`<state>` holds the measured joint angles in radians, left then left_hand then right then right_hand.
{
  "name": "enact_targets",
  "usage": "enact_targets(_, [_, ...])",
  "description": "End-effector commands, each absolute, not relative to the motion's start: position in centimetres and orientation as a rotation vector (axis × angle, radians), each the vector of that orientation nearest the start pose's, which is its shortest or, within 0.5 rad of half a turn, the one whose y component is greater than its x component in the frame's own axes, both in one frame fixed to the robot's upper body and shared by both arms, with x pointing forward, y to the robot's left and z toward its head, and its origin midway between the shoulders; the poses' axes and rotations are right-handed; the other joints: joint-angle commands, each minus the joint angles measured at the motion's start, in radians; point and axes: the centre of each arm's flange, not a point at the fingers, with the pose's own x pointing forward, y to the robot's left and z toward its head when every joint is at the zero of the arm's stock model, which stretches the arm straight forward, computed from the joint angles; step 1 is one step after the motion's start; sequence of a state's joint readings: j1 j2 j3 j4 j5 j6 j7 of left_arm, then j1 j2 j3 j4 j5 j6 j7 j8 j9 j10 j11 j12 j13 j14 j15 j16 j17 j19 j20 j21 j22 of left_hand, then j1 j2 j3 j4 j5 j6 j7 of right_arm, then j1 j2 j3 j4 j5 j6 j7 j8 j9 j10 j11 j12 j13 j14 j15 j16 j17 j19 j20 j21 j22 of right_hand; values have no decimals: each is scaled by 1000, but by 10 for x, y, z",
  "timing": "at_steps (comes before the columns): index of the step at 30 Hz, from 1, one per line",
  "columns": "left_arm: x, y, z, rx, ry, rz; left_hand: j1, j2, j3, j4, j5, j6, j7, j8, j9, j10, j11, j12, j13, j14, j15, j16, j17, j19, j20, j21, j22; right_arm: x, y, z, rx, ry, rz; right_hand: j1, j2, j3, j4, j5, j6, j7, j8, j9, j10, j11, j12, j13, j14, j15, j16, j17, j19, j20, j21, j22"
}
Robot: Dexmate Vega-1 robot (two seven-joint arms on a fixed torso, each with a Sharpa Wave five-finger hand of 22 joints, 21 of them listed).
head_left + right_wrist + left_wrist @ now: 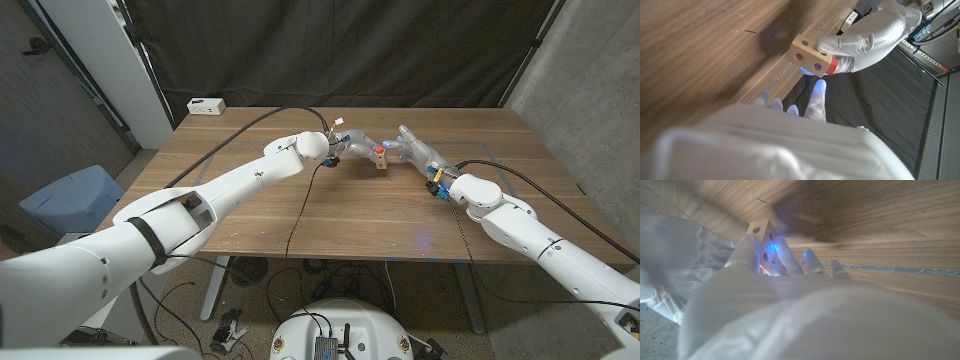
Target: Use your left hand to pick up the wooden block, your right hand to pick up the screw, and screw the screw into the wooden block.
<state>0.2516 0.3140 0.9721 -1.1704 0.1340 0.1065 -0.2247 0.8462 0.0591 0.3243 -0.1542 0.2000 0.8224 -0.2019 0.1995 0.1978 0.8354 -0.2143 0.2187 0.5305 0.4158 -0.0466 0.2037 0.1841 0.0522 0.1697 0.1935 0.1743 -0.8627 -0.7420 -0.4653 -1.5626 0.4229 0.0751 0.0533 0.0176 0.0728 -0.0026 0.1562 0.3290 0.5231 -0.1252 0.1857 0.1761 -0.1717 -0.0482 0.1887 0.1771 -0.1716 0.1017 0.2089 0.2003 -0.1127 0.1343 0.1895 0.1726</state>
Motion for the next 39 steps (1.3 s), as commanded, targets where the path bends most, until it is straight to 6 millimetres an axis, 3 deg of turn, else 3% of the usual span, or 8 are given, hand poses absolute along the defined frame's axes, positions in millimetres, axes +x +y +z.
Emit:
enact_targets(1, [680,23,68,1150,-504,-510,1,8,3,3,6,32,15,3,2,8,-1,-2,4,6,-51,4,1,2,2,3,4,620,-268,-27,-441,-475,329,2,21,-4,2,7,-5,2,-1,3,-44,3,-1,3,-153,4,-4,2,-1,3,1,0])
enact_targets(39, [675,23,62,1143,-501,-512,2,7,4,3,6,34,18,4,2,9,-1,-3,4,7,-51,4,1,2,2,3,4,601,-261,-35,-441,-482,340,3,24,-8,2,9,-2,3,1,3,-41,3,0,3,-152,4,-3,2,-1,3,2,0])
